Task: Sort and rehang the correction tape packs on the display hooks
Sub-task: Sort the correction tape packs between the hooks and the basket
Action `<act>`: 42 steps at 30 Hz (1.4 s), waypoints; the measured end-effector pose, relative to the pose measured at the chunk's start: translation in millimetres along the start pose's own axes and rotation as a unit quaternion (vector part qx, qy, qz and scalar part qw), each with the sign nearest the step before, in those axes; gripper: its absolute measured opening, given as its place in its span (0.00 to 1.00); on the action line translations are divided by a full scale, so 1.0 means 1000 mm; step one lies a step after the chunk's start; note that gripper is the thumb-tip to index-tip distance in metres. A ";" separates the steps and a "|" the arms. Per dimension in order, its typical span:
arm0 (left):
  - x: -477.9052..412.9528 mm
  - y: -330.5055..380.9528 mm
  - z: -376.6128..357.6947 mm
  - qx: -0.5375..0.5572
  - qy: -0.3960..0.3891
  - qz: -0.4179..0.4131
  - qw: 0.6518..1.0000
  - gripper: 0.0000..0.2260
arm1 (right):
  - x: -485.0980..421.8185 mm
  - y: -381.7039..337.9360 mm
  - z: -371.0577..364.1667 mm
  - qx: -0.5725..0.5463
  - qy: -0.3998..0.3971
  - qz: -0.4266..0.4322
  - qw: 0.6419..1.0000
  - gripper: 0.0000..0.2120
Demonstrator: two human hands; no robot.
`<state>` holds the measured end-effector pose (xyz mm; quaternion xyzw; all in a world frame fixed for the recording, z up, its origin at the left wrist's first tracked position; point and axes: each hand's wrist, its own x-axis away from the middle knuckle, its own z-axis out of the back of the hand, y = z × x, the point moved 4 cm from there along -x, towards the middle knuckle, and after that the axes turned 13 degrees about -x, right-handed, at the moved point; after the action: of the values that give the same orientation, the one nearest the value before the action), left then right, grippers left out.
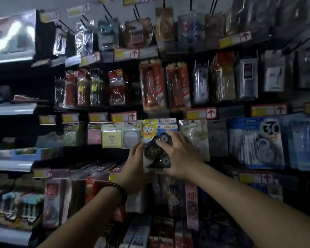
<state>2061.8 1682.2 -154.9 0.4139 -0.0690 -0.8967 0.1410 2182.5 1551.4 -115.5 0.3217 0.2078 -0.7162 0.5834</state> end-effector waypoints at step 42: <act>-0.026 0.058 -0.038 -0.357 -0.077 -0.048 0.930 0.47 | 0.058 0.102 -0.007 0.100 -0.021 -0.043 0.994 0.42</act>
<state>2118.2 1634.5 -147.0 0.2684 0.2651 -0.8970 0.2303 2276.7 1491.9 -153.3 0.3540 0.1367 -0.7642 0.5215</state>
